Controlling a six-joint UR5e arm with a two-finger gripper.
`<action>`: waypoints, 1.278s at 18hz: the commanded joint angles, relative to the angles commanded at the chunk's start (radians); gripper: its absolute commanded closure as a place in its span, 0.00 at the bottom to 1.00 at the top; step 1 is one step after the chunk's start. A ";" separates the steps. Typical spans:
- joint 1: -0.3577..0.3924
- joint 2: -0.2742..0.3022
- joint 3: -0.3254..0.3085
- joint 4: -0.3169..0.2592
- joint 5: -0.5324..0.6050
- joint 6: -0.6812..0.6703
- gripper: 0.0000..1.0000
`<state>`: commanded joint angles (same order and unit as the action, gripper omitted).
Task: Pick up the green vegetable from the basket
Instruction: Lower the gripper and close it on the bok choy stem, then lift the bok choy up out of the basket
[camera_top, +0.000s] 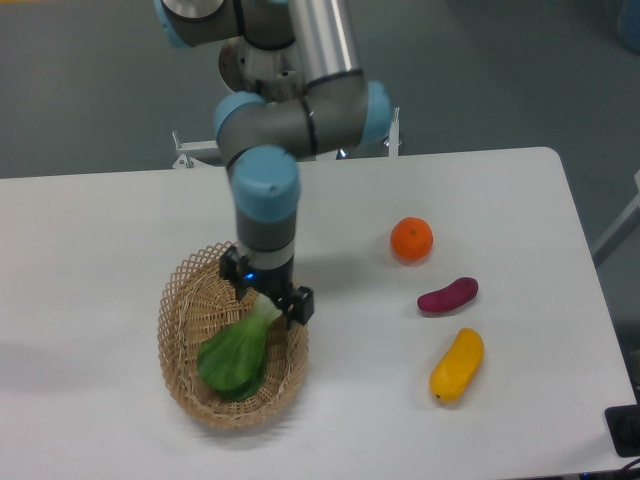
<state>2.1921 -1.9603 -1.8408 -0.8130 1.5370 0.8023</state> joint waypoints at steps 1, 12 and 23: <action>-0.005 -0.003 0.000 0.000 0.000 -0.002 0.00; -0.006 -0.029 -0.011 0.006 0.025 -0.005 0.00; -0.006 -0.028 -0.009 0.026 0.045 0.006 0.57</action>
<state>2.1859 -1.9881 -1.8500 -0.7869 1.5815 0.8084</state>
